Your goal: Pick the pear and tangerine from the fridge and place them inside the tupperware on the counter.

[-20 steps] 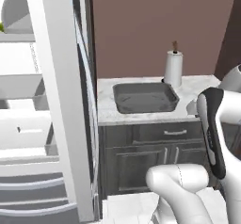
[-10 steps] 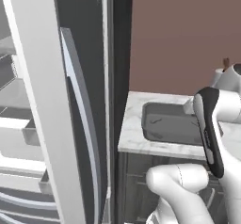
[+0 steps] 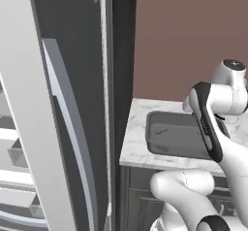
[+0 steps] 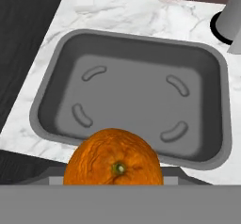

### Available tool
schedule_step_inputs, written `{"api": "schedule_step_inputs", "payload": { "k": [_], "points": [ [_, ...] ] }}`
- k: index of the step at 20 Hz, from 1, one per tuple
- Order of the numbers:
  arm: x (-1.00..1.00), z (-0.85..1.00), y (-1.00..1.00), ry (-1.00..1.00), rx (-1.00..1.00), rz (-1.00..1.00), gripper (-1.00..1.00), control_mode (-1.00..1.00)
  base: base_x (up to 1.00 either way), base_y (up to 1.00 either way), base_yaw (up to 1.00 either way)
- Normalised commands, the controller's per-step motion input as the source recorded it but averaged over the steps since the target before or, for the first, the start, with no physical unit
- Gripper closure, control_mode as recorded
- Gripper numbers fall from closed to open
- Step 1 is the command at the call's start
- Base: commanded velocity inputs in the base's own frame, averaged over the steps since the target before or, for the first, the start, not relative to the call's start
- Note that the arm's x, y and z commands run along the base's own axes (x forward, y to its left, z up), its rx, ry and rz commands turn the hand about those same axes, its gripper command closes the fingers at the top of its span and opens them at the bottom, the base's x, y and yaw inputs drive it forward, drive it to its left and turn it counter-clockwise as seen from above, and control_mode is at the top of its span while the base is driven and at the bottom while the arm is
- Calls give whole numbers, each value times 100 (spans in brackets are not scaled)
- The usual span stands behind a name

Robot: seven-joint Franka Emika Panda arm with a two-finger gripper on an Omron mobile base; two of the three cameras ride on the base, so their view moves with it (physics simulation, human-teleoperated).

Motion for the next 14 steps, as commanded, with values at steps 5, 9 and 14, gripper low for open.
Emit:
{"api": "schedule_step_inputs", "payload": {
  "k": [5,9,14],
  "points": [
    [48,-40,-27,12,0,0,100,-100,0,0,0],
    [34,-58,-36,0,6,2,100,-100,0,0,0],
    [20,-69,-31,0,2,5,100,-100,0,0,0]
  ]
}}
